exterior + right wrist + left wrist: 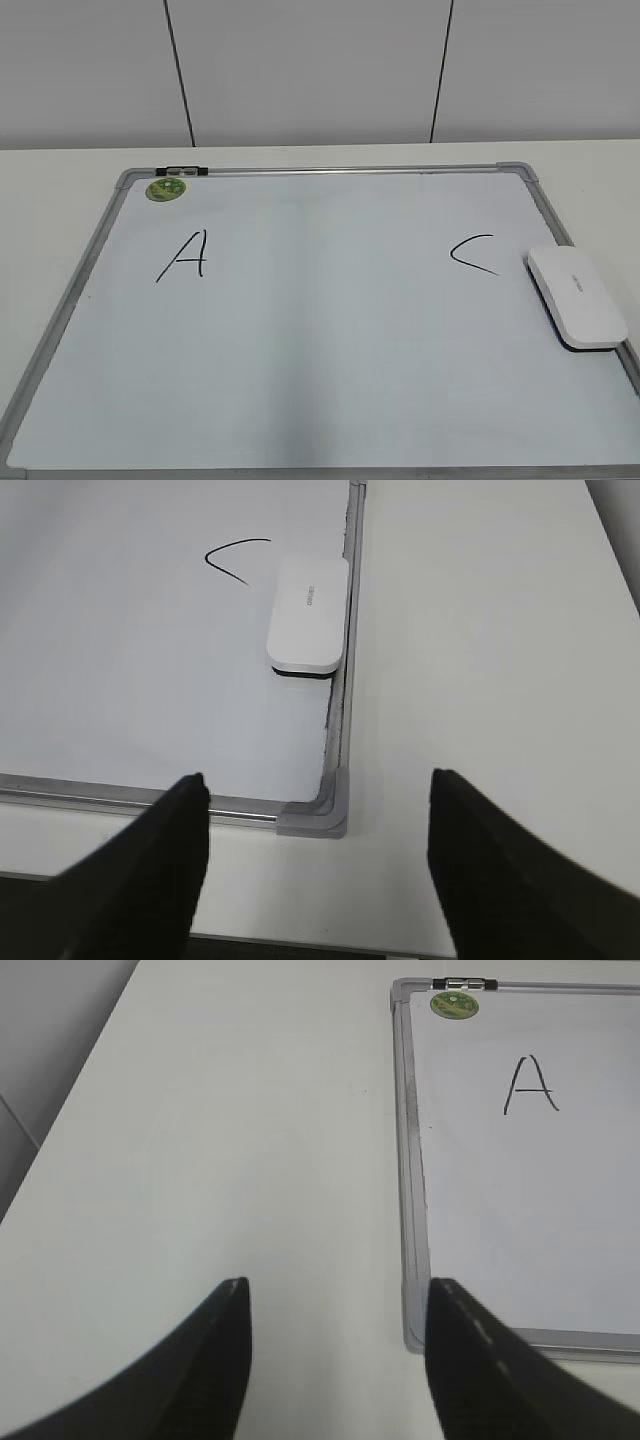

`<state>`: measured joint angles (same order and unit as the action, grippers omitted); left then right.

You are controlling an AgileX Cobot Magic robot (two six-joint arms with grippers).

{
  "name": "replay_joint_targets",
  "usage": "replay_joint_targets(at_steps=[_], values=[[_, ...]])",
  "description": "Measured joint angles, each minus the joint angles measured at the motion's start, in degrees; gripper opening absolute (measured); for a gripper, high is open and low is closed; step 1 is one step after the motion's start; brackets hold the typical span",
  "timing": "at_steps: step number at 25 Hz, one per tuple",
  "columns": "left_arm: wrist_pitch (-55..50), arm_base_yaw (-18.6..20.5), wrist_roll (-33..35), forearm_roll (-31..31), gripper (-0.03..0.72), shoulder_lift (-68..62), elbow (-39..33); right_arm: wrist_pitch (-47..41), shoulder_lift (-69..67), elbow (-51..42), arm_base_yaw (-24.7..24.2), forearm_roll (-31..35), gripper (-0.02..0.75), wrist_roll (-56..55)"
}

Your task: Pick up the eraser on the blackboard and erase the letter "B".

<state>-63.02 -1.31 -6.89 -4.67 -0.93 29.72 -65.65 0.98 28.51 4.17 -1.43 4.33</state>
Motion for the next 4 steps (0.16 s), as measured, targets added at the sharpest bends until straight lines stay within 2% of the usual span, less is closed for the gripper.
replay_joint_targets(at_steps=[4], values=[[0.00, 0.00, 0.00, 0.00, 0.419, 0.00, 0.00, 0.00, 0.00, 0.00, 0.00, 0.00, 0.510, 0.00]])
